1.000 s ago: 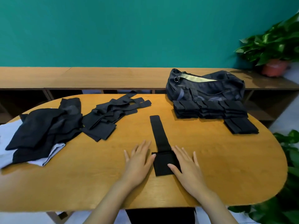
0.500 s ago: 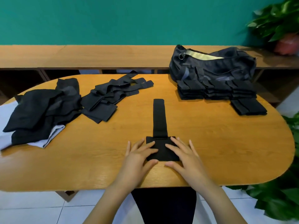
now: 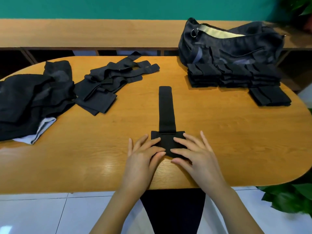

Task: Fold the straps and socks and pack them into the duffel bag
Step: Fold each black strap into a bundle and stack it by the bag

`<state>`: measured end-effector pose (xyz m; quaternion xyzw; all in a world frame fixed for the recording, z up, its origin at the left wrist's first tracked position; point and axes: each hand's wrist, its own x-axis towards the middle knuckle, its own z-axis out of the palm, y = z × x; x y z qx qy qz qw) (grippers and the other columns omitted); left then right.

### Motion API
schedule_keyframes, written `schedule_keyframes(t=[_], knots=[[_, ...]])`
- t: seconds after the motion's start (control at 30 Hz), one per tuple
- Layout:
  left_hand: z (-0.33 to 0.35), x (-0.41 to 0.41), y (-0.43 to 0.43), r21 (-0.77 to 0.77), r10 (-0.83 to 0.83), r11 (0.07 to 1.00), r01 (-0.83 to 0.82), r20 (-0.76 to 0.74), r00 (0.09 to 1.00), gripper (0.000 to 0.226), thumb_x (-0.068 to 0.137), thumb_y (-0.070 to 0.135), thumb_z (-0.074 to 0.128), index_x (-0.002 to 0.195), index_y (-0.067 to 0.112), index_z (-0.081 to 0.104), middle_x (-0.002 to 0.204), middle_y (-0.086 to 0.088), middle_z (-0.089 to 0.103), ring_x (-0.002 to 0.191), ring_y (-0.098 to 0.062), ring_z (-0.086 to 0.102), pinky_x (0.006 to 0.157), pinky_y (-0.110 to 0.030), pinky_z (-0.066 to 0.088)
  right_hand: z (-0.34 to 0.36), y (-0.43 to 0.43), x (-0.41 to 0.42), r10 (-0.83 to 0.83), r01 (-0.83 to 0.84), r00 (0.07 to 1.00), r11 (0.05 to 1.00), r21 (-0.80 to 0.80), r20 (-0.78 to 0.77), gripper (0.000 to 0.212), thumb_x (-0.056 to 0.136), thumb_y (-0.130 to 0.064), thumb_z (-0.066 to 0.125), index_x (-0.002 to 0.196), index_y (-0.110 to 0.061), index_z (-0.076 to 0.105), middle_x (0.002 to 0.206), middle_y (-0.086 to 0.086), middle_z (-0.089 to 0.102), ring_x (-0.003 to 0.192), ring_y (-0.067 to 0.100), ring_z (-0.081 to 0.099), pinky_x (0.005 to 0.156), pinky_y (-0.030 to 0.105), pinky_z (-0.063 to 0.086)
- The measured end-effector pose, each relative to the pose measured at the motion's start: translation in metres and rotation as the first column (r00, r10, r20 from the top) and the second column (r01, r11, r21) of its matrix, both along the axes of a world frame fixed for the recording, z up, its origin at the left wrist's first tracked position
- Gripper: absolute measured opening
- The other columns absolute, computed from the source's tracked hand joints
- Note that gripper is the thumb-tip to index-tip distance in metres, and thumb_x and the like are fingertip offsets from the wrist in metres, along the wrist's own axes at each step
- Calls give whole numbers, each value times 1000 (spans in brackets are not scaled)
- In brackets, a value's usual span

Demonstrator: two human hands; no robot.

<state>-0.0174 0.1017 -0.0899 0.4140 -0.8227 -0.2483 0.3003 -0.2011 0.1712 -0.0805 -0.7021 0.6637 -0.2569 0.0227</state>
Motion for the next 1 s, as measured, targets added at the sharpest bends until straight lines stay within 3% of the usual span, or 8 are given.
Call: schedule_keyframes(t=[0.17,0.33,0.4,0.5,0.63,0.73,0.83,1.0], knots=[[4,-1,1,50,13,999,-14,11,1000,34,90,45,46,105,30,73,131,13,58,138,-7,28,119,-45,1,-1,-1,4,-36,36,997,999,-2,67,34,93,-47,46,105,-32,74,128,-14,63,131,11,45,120,43,13],[9,-3,2,96,26,995,-28,27,999,48,82,62,43,107,33,72,130,18,57,137,-2,26,120,-45,-1,2,-7,6,-54,52,996,998,27,69,26,94,-37,51,101,-28,74,130,-12,61,136,11,38,121,44,12],[8,-6,2,68,45,997,-48,46,998,50,79,64,47,107,32,72,127,18,59,136,-6,31,120,-48,2,2,-9,6,-55,52,995,998,36,80,30,97,-39,46,99,-27,73,131,-12,60,137,11,36,121,41,10],[6,-10,3,26,93,995,-94,52,994,32,82,51,59,100,30,75,118,15,62,132,-13,40,118,-54,10,0,-11,6,-62,56,991,997,54,122,38,96,-44,38,97,-27,71,132,-13,58,139,9,31,122,36,5],[6,-15,3,9,136,991,-136,54,989,30,84,48,56,93,27,75,111,14,60,121,-11,47,115,-56,17,0,-8,2,-73,61,974,996,65,214,38,92,-52,41,98,-30,71,135,-17,54,141,6,27,121,36,3],[6,-15,1,33,138,990,-139,39,990,32,85,48,55,93,25,75,111,13,57,117,-9,47,115,-52,15,-2,-4,-4,-72,61,979,996,59,191,41,87,-61,51,108,-33,71,138,-21,49,142,6,24,120,39,2],[6,-13,0,46,127,991,-128,19,992,37,85,52,52,93,24,75,111,15,56,118,-8,46,116,-49,12,-1,-3,-6,-83,75,974,996,44,213,40,84,-57,49,107,-35,72,136,-25,47,141,4,23,120,32,-2],[8,-8,0,60,76,996,-74,-32,997,40,81,59,51,97,31,74,112,24,58,127,-5,38,116,-47,8,-1,-3,-4,-95,93,966,995,17,241,36,86,-53,47,103,-35,73,120,-27,59,134,2,35,121,31,-3]])
